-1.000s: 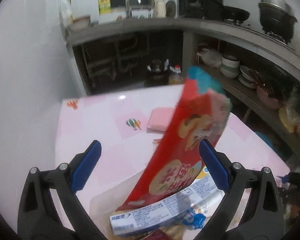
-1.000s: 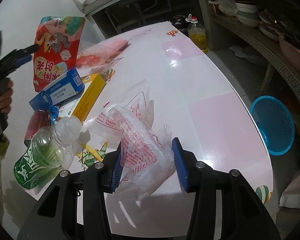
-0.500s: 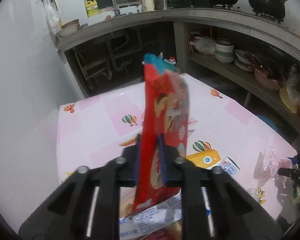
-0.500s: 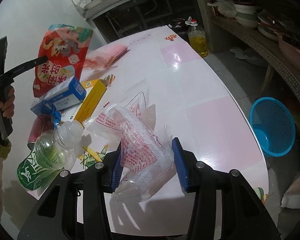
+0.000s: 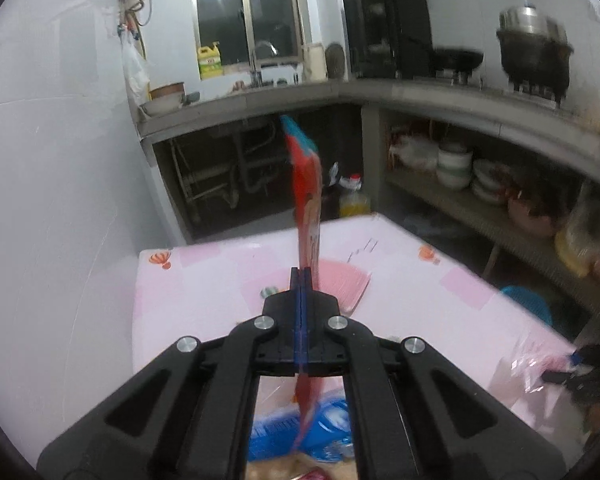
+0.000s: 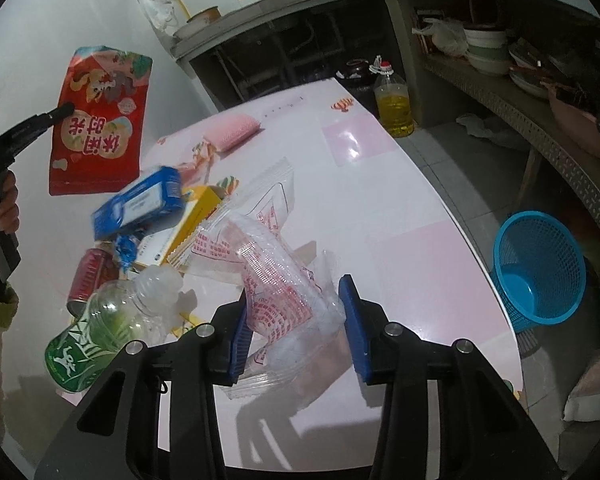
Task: Collect trash
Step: 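Grasp and lift the red snack bag with the left tool while the right tool holds the plastic bag, then carry both bags over the blue basket and open both tools to drop them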
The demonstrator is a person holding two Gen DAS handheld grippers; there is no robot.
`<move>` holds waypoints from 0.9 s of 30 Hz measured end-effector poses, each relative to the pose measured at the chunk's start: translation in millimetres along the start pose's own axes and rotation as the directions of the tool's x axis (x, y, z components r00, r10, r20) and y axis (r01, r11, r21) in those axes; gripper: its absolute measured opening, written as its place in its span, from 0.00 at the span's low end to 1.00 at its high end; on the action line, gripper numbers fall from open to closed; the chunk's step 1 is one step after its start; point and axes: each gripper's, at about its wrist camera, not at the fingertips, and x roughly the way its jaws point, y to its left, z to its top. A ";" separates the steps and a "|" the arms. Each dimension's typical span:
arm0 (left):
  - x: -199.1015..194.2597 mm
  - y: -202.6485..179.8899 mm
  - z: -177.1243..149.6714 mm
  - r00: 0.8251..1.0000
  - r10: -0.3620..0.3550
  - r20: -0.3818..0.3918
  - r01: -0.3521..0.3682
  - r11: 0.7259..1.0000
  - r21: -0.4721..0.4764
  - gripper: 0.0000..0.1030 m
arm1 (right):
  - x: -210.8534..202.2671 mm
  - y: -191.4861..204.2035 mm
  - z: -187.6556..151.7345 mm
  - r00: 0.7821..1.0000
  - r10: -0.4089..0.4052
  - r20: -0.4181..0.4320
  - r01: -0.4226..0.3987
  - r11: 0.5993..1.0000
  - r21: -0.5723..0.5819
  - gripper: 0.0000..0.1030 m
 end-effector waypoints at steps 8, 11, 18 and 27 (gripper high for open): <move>-48.2 -11.8 18.4 0.992 -0.091 0.092 0.099 0.992 -0.084 0.00 | -25.1 -3.9 6.0 0.998 0.029 0.055 -0.030 0.999 0.021 0.36; -62.4 -24.4 25.9 0.985 -0.135 0.109 0.145 0.985 -0.098 0.00 | -36.4 -8.9 8.1 0.996 0.033 0.080 -0.036 0.999 0.039 0.35; -66.6 -83.3 33.0 0.944 -0.315 0.100 0.326 0.935 -0.135 0.00 | -85.8 -48.6 8.8 0.981 0.002 0.192 -0.028 0.991 0.132 0.35; 21.4 -258.1 25.0 0.821 -0.564 -0.088 0.558 0.826 -0.085 0.00 | -136.4 -166.5 -27.0 0.953 -0.171 0.251 0.049 0.903 0.427 0.35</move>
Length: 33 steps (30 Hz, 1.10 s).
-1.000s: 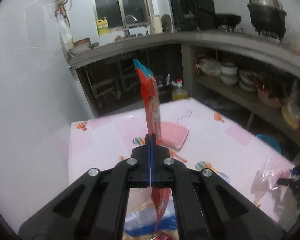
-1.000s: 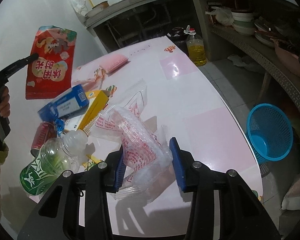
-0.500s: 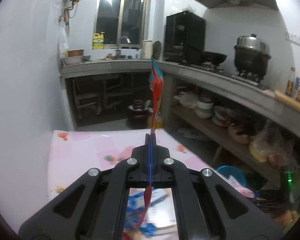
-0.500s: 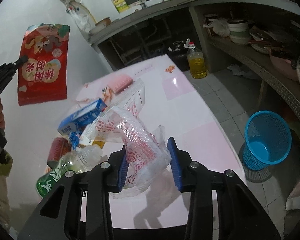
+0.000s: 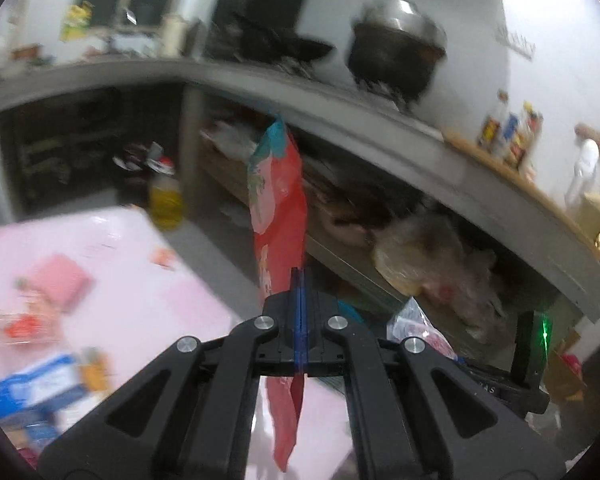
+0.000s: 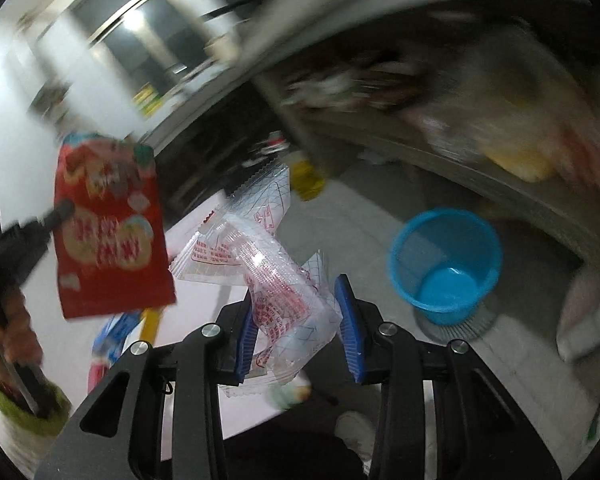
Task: Collect trash
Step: 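Carry both bags over the blue basket and open both tools to drop them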
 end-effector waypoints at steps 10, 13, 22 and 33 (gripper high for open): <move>233.2 -60.8 -15.3 0.943 -0.045 -0.329 0.047 0.999 -0.002 0.00 | 75.3 -148.5 5.4 0.996 -0.040 -0.081 0.068 0.921 0.382 0.35; 290.7 -63.3 -25.7 0.913 -0.021 -0.408 0.024 1.000 0.003 0.00 | 115.4 -183.4 4.3 0.992 -0.039 -0.119 0.091 0.877 0.472 0.35; 417.8 -60.7 -39.9 0.855 0.078 -0.513 -0.071 0.997 0.033 0.16 | 223.4 -246.1 13.5 0.979 -0.103 -0.175 0.187 0.786 0.589 0.56; 405.7 -42.6 -35.1 0.876 0.123 -0.466 -0.126 0.992 0.025 0.59 | 237.0 -273.9 -0.9 0.958 -0.205 -0.201 0.285 0.758 0.587 0.66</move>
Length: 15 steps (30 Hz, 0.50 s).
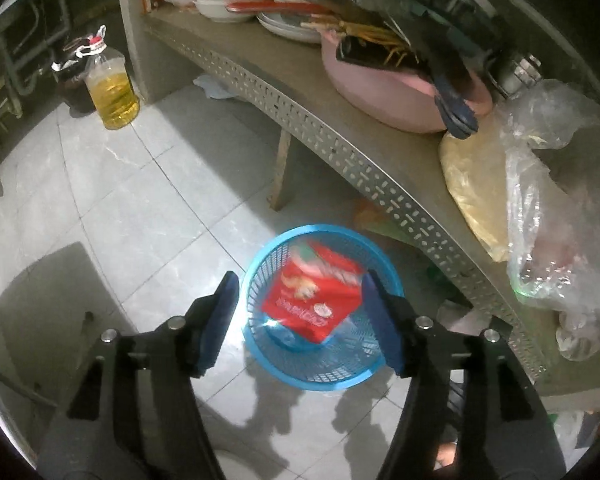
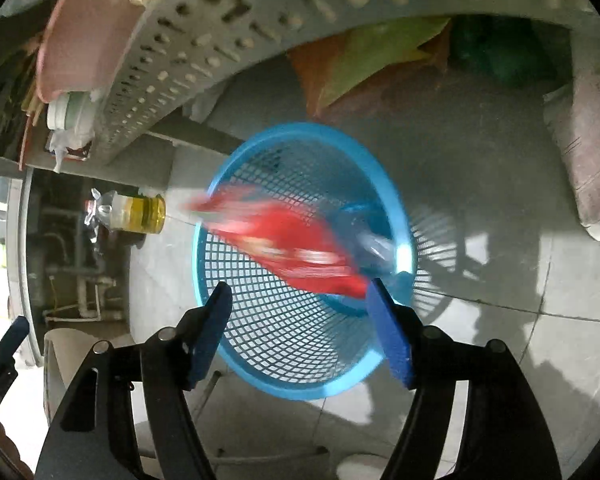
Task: Collect trash
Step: 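Carry both bags over the blue basket and open both tools to drop them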
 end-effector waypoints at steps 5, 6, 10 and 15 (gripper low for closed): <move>-35.1 7.8 -8.6 0.998 0.001 0.056 -0.001 1.000 0.000 0.67 | -20.6 1.5 -10.6 0.998 -0.020 0.059 0.024 0.997 -0.072 0.66; -41.9 8.0 -11.5 0.998 0.003 0.064 -0.003 1.000 0.005 0.67 | -29.6 3.5 -17.6 0.997 -0.024 0.072 0.031 0.995 -0.096 0.66; -89.8 7.7 -33.6 0.994 0.006 0.106 -0.012 0.999 0.052 0.67 | -63.0 12.1 -44.3 0.993 -0.023 0.112 0.043 0.984 -0.175 0.67; -158.4 18.3 -69.2 0.989 -0.023 0.146 0.011 0.996 0.084 0.68 | -130.5 39.7 -97.5 0.979 -0.016 0.201 0.090 0.927 -0.363 0.85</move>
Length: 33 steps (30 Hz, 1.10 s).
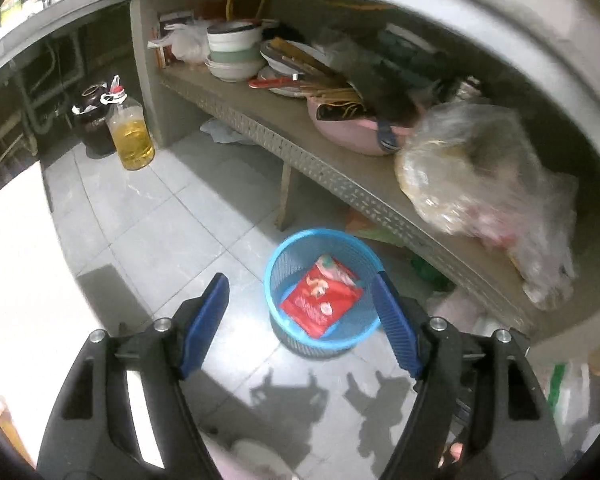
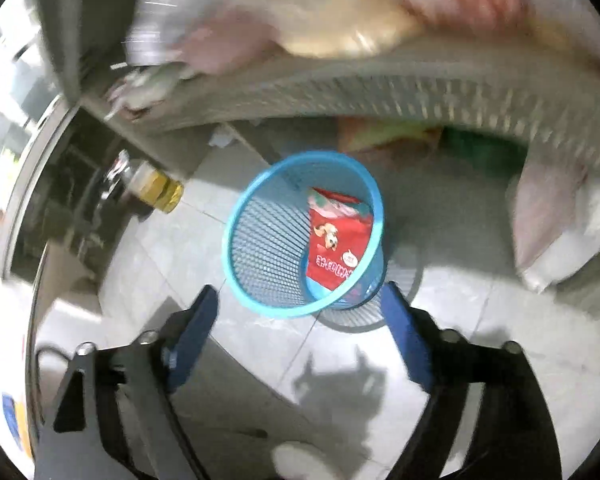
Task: Collect trash
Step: 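Carry both bags over the blue basket and open both tools to drop them, then move both open tools back over the table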
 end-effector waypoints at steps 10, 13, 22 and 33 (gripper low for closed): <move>-147.6 30.1 -84.1 0.994 0.008 0.113 -0.004 0.999 -0.038 0.88 | -140.9 78.3 -16.4 0.953 -0.097 0.286 0.192 0.926 -0.326 0.94; -183.4 42.1 -103.6 0.987 0.010 0.159 0.002 0.997 -0.073 0.92 | -171.5 113.3 -24.0 0.948 -0.050 0.315 0.194 0.874 -0.445 0.94; -257.6 101.7 -168.5 0.972 -0.014 0.237 0.066 0.975 -0.211 0.92 | -221.9 203.3 -69.0 0.944 0.069 0.323 0.175 0.726 -0.665 0.94; -316.2 177.5 -274.2 0.932 0.138 0.336 -0.021 0.944 -0.329 0.92 | -248.0 270.9 -133.0 0.935 0.336 0.115 -0.112 0.586 -0.803 0.94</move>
